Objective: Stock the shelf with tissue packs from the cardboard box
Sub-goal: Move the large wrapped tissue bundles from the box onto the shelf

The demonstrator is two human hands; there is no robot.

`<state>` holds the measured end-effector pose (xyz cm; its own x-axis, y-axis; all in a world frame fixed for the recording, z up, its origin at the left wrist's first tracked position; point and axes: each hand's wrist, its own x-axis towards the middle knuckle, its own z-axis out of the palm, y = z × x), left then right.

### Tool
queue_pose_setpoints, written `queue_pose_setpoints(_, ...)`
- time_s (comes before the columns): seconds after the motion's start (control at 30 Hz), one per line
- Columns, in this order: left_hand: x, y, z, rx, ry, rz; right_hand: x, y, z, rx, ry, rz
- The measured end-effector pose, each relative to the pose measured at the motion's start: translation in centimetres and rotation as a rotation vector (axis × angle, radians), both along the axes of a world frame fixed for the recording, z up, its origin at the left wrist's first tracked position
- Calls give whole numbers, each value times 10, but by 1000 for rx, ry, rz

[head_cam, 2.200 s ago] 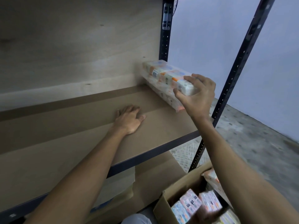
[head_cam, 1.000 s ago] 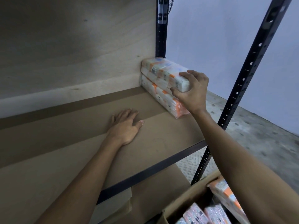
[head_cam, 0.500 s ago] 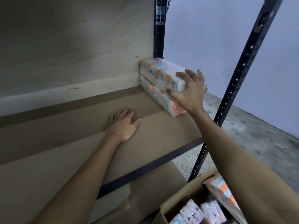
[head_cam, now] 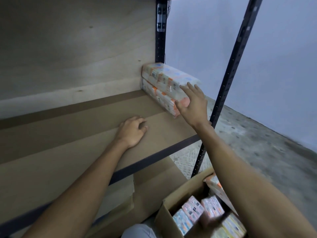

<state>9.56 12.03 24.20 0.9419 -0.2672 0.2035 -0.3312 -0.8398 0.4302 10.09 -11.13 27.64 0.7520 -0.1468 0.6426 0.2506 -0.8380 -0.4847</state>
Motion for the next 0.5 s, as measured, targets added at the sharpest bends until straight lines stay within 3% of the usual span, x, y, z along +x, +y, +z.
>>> queue_pose_setpoints(0.23,-49,-27,3,-34,21,-95,-59,3,-25,-43,62,-6)
queue_pose_setpoints(0.5,-101,-67,-9,-104,-13,-342,-147,-11,-79,-16,180,-85)
